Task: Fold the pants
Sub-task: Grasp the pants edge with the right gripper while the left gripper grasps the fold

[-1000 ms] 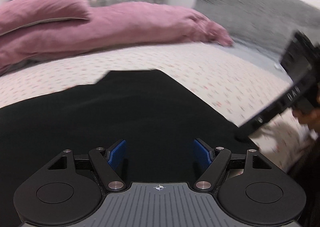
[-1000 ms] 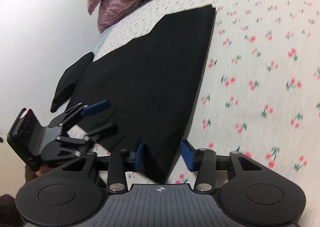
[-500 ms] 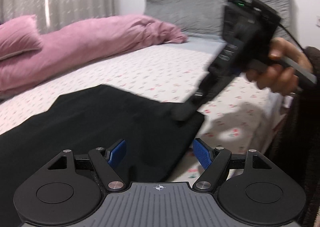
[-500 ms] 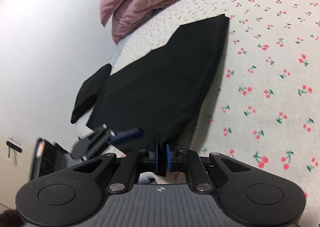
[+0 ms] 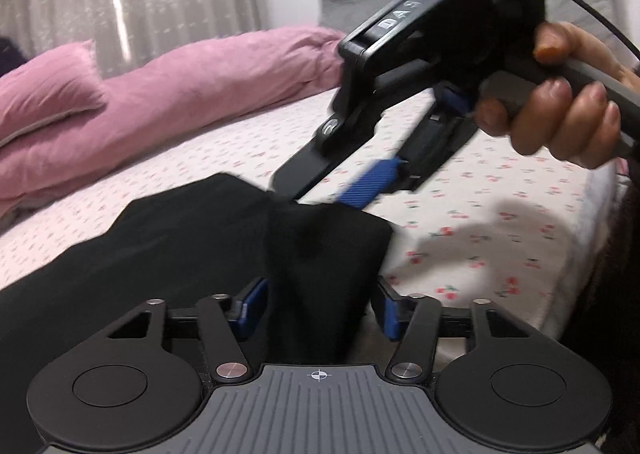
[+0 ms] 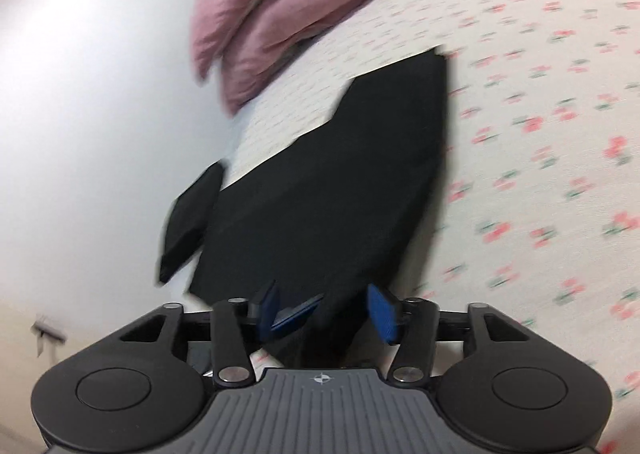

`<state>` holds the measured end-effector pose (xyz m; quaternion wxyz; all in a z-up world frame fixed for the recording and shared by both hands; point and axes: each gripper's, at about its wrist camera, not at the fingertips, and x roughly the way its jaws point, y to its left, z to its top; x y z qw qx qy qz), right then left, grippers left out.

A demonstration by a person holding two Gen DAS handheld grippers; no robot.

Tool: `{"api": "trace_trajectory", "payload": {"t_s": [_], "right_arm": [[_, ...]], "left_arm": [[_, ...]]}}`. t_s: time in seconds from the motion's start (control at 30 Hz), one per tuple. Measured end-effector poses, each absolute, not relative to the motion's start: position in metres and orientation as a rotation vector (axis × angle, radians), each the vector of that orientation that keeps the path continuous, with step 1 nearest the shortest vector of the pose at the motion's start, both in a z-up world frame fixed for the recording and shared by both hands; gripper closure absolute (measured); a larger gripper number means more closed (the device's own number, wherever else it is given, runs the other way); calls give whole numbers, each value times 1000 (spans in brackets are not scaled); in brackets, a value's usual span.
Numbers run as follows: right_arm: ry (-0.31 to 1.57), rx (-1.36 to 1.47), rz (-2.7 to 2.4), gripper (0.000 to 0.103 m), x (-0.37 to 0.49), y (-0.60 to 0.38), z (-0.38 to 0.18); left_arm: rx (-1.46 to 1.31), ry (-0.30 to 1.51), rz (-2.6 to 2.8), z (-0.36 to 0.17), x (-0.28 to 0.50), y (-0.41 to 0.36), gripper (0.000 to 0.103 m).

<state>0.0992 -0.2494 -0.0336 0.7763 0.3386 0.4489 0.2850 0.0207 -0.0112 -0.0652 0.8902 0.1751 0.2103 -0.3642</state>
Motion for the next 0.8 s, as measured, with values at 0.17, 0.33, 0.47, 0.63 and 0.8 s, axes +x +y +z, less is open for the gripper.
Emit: {"api": "trace_trajectory", "payload": {"t_s": [0.17,0.33,0.47,0.63,0.8], "right_arm": [[1004,769,487,51,125,-262,-56],[942,790,469,57,155,-257,-63],[895,806,434,78,181,-253,-73],[868,843,371,98,186,-252,-75],[776,820,383,99,176,-239,-45]], "left_arm": [[321,457,-735,-64,30,-4,52],[326,456,-729,-68,29,-9,60],[329,457,-708,-70,29,-12,71],[314,437,-691,-69,27,-7,94],[189,410,-681,-50,24,19,99]]}}
